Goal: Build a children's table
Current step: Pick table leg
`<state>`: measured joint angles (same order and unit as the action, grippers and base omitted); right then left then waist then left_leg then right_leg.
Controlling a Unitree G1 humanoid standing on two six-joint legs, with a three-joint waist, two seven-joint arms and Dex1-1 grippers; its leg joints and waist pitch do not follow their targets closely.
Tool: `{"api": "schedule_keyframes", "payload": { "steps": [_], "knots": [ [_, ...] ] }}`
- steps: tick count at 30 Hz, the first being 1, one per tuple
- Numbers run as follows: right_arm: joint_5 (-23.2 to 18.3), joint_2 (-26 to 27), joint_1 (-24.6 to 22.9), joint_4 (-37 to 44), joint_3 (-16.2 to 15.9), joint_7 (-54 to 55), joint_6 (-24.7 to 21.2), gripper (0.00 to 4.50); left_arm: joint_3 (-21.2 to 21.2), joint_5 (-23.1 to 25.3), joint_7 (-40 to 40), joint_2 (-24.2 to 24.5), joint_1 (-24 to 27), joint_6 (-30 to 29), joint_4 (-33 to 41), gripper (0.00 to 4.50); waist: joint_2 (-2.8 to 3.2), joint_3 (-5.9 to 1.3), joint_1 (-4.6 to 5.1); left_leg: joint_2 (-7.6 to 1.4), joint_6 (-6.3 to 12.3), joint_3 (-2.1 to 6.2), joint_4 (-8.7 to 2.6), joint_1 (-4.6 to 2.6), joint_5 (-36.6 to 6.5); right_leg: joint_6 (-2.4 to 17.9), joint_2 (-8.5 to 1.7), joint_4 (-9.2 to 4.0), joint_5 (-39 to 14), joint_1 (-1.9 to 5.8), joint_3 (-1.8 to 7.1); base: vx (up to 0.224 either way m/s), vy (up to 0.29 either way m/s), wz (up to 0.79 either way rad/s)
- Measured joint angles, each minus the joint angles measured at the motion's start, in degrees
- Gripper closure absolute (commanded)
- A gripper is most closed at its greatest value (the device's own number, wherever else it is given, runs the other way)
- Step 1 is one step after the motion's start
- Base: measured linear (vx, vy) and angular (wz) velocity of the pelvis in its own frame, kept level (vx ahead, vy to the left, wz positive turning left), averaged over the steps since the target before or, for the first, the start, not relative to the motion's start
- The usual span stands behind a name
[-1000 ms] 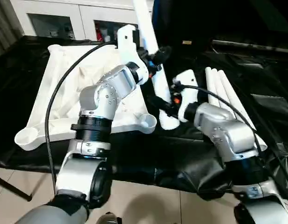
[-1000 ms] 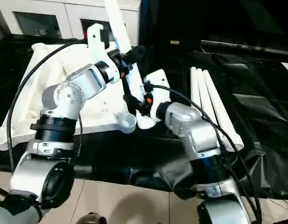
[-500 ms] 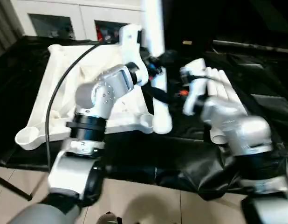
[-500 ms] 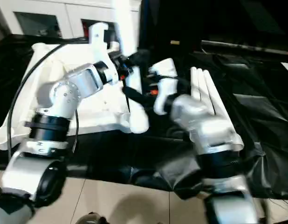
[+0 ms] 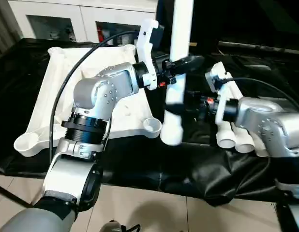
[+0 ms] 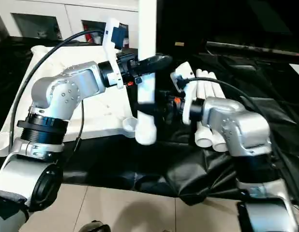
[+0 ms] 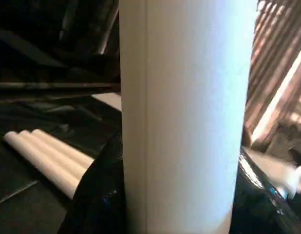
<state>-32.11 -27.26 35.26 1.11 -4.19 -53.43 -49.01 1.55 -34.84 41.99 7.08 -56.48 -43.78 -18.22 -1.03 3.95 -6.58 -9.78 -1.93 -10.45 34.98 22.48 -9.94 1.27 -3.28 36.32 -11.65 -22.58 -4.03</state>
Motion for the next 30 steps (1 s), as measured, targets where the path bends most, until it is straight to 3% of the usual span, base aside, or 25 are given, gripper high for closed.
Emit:
{"api": "schedule_keyframes", "payload": {
  "steps": [15, 16, 19, 25, 30],
  "knots": [
    [-2.2, 0.0, -0.8, 0.6, -0.2, -2.1, -2.1, 1.11, 1.0, -2.8, 3.5, 0.2, 0.0, -1.5, 1.8, 2.7, 0.0, 0.0, -0.04, 0.0, 0.03, 0.0, 0.01, -0.01, 0.0, 0.0, 0.0, 0.0, 0.0, 0.02, 0.0, 0.0, 0.0, 0.0],
    [-2.2, 0.0, -1.1, 0.6, -0.3, -2.1, -2.2, 1.37, 1.0, -2.9, 3.6, 0.2, 0.0, -1.6, 1.8, 2.7, 0.0, 0.0, -0.04, 0.0, 0.03, 0.0, 0.01, -0.01, 0.0, 0.0, 0.0, 0.01, 0.0, 0.01, 0.0, 0.0, 0.0, 0.0],
    [-2.5, 0.0, -1.2, 0.6, -0.8, -2.3, -2.2, 1.47, 0.8, -3.0, 4.5, 0.4, 0.0, -1.8, 2.2, 2.71, 0.0, 0.0, -0.04, 0.0, 0.04, 0.0, 0.01, -0.01, 0.0, 0.0, 0.0, 0.0, 0.0, 0.02, 0.0, 0.0, 0.0, 0.0],
    [-2.6, -0.4, -1.4, 1.0, -0.8, -2.8, -2.8, 2.15, 0.7, -3.1, 5.3, 0.5, 0.0, -2.1, 2.3, 2.71, 0.0, 0.0, -0.03, 0.0, 0.04, 0.0, 0.02, -0.02, 0.0, 0.0, 0.0, 0.01, 0.0, 0.03, 0.0, 0.0, 0.0, 0.0],
    [-2.8, -0.4, -1.7, 1.0, -1.2, -3.1, -2.8, 2.47, 0.2, -3.1, 6.0, 0.8, 0.1, -2.4, 2.6, 2.71, 0.0, 0.0, -0.05, 0.0, 0.04, 0.0, 0.01, -0.02, 0.0, 0.0, 0.0, 0.01, 0.0, 0.03, 0.0, 0.0, 0.0, 0.0]
  ]
}}
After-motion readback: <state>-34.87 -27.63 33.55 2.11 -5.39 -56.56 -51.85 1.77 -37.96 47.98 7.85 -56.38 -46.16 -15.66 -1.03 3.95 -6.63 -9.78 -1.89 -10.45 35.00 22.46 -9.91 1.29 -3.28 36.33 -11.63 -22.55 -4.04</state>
